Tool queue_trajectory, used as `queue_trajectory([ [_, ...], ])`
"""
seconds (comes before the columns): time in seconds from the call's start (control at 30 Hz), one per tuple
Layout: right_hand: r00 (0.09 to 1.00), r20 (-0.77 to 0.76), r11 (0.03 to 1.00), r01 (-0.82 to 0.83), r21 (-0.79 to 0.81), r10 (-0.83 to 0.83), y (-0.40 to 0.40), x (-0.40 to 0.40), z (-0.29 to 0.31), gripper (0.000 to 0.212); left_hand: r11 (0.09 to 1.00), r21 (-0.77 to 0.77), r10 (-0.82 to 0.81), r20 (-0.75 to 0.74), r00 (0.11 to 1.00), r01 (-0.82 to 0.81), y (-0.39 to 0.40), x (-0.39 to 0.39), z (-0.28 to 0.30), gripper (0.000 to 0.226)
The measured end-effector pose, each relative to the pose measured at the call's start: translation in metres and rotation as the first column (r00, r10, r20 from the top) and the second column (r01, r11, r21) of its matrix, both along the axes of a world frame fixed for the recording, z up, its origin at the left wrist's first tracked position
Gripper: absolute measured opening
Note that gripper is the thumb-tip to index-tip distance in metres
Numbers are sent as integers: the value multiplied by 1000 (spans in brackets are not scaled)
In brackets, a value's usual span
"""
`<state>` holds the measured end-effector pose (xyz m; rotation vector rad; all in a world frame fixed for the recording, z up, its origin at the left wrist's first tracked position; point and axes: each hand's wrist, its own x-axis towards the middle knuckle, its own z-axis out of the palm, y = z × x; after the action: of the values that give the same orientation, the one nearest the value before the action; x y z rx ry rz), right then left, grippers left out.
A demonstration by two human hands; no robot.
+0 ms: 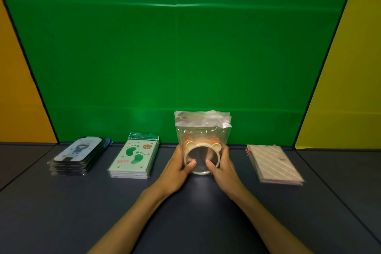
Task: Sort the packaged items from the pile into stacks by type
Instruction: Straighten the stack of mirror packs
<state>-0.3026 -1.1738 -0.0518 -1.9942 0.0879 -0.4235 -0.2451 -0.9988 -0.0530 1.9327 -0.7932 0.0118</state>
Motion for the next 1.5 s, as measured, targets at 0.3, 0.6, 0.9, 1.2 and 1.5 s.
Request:
queue_trajectory([
  [0.3, 991, -130, 999, -33, -24, 30, -13, 6, 26, 45, 986, -106, 99, -253, 962, -129, -1, 3, 12, 49],
  [0.6, 893, -421, 985, -171, 14, 162, -12, 9, 41, 27, 981, 129, 190, -514, 836, -143, 7, 14, 25, 40],
  [0.9, 842, -536, 989, -120, -83, 57, -13, 11, 46, 24, 959, 215, 274, -537, 798, -184, 6, 10, 36, 49],
  [1.2, 844, -535, 917, -179, -355, -43, -6, 12, 63, 21, 845, 451, 401, -179, 898, -287, 1, 10, 45, 24],
  [1.5, 812, -576, 851, -235, -469, -93, -8, 16, 67, 21, 788, 531, 401, -60, 914, -311, 7, 18, 42, 39],
])
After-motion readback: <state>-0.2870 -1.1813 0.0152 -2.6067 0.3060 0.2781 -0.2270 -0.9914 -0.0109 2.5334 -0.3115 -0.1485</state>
